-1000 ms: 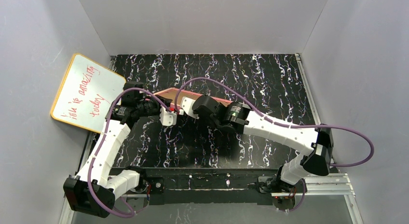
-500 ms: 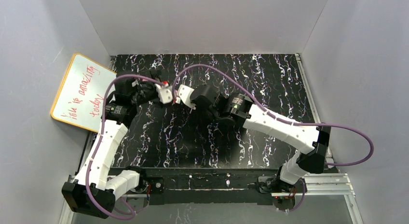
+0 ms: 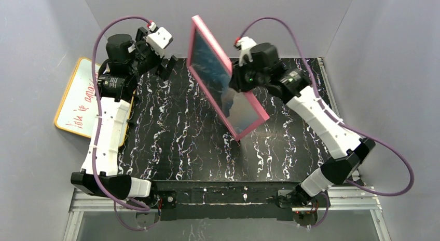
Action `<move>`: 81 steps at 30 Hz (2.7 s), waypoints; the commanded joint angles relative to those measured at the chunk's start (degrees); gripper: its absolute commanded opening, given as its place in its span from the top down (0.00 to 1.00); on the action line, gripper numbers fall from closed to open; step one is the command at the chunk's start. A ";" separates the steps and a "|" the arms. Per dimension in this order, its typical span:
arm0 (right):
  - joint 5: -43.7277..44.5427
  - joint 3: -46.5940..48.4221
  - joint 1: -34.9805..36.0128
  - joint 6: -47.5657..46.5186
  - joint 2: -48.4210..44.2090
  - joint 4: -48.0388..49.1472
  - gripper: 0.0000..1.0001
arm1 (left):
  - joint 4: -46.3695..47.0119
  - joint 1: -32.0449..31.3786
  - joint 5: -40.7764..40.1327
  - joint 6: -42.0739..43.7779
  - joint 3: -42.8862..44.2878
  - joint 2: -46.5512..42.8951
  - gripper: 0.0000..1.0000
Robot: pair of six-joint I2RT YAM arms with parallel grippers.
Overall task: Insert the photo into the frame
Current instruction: Turn over the photo frame at the center of the board, then reset both arms
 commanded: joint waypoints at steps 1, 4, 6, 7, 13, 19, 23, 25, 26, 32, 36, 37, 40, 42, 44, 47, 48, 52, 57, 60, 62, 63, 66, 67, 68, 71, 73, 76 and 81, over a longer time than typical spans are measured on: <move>-16.85 -6.26 -8.15 16.54 -0.67 6.46 0.89 | -10.90 0.23 -2.24 -4.19 -1.80 0.62 0.02; -24.15 -6.89 -14.67 19.62 -0.05 5.81 0.89 | -11.38 0.27 -1.33 -5.45 -2.90 1.00 0.02; -27.70 -6.44 -19.62 20.10 0.76 4.82 0.89 | -11.30 0.51 -0.67 -6.61 -3.39 1.30 0.02; -29.22 -5.95 -21.23 20.05 1.59 3.85 0.89 | -10.78 0.61 -0.45 -7.45 -3.82 1.23 0.02; -29.93 -7.15 -26.20 19.52 1.60 1.91 0.89 | -9.36 0.96 0.19 -9.65 -6.81 1.62 0.02; -28.36 -19.56 -27.84 23.68 -4.46 8.90 0.89 | -10.00 1.45 -0.87 -8.83 -9.41 2.53 0.02; -29.61 -33.00 -28.34 29.42 -10.20 18.08 0.87 | -13.74 2.25 -0.15 -8.38 -10.39 4.84 0.02; -29.83 -40.03 -28.34 31.89 -12.82 22.93 0.85 | -14.65 3.13 1.28 -7.71 -12.02 5.33 0.02; -29.73 -43.43 -28.34 32.90 -13.96 25.08 0.85 | -14.75 3.48 1.32 -7.88 -13.14 5.47 0.02; -29.22 -59.75 -28.34 36.24 -17.14 39.06 0.82 | -15.67 5.99 1.75 -9.15 -17.91 7.94 0.02; -29.96 -62.08 -28.36 33.40 -14.19 42.62 0.78 | -13.13 7.34 1.17 -8.97 -22.14 7.19 0.02; -30.13 -62.23 -28.34 32.22 -13.40 42.97 0.76 | -12.51 7.50 0.90 -8.88 -23.28 6.87 0.02; -31.21 -62.98 -28.39 30.13 -10.94 46.17 0.66 | -11.59 7.66 0.19 -8.06 -26.29 6.72 0.02; -31.05 -63.38 -28.41 28.98 -9.58 47.32 0.56 | -11.50 7.66 -0.89 -7.61 -27.88 7.29 0.02; -30.24 -64.25 -28.43 28.67 -8.67 48.78 0.48 | -11.40 7.70 -2.25 -7.16 -29.18 7.62 0.02; -28.85 -65.33 -28.51 28.62 -7.72 50.85 0.42 | -11.17 8.13 -2.73 -6.57 -30.53 7.62 0.02; -28.40 -65.56 -28.59 28.75 -7.38 51.39 0.41 | -10.92 8.18 -2.75 -6.53 -30.80 7.38 0.02; -27.31 -65.38 -28.69 29.12 -6.10 51.65 0.05 | -9.71 8.18 -2.05 -7.47 -31.74 6.45 0.02; -22.35 -62.18 -28.65 26.31 -6.48 44.39 0.01 | -8.21 8.18 -1.08 -9.46 -32.45 6.59 0.02; -15.11 -58.55 -28.69 23.92 -7.58 36.50 0.01 | -6.44 10.02 -0.82 -10.85 -32.79 6.60 0.02; -6.40 -54.83 -28.74 22.60 -8.49 30.25 0.01 | -5.08 10.54 -0.41 -11.74 -32.71 6.75 0.02; -1.04 -53.41 -28.70 21.88 -8.92 27.47 0.01 | -4.30 10.83 -0.26 -12.32 -32.71 6.89 0.02; 11.06 -52.39 -28.75 19.06 -11.81 25.14 0.01 | -0.32 11.54 -0.94 -15.88 -32.97 7.64 0.02; 13.93 -53.00 -28.76 18.71 -13.31 26.26 0.01 | 1.55 11.71 -0.95 -16.70 -33.73 7.85 0.02; 16.94 -54.11 -28.72 18.46 -14.86 27.83 0.01 | 4.30 11.80 -1.45 -18.45 -35.19 7.73 0.02; 25.23 -60.73 -28.77 18.53 -19.57 34.59 0.01 | 17.44 11.74 -3.45 -25.19 -43.38 6.08 0.02; 28.72 -68.36 -28.86 17.56 -22.27 45.03 0.01 | 28.58 11.76 -3.63 -27.14 -52.05 4.27 0.02; 34.39 -75.26 -28.91 17.19 -23.69 55.45 0.01 | 48.74 11.73 -6.46 -28.69 -63.78 1.20 0.02; 37.22 -79.23 -30.10 12.59 -21.12 66.18 0.01 | 70.64 11.77 -10.30 -31.30 -76.32 -1.99 0.02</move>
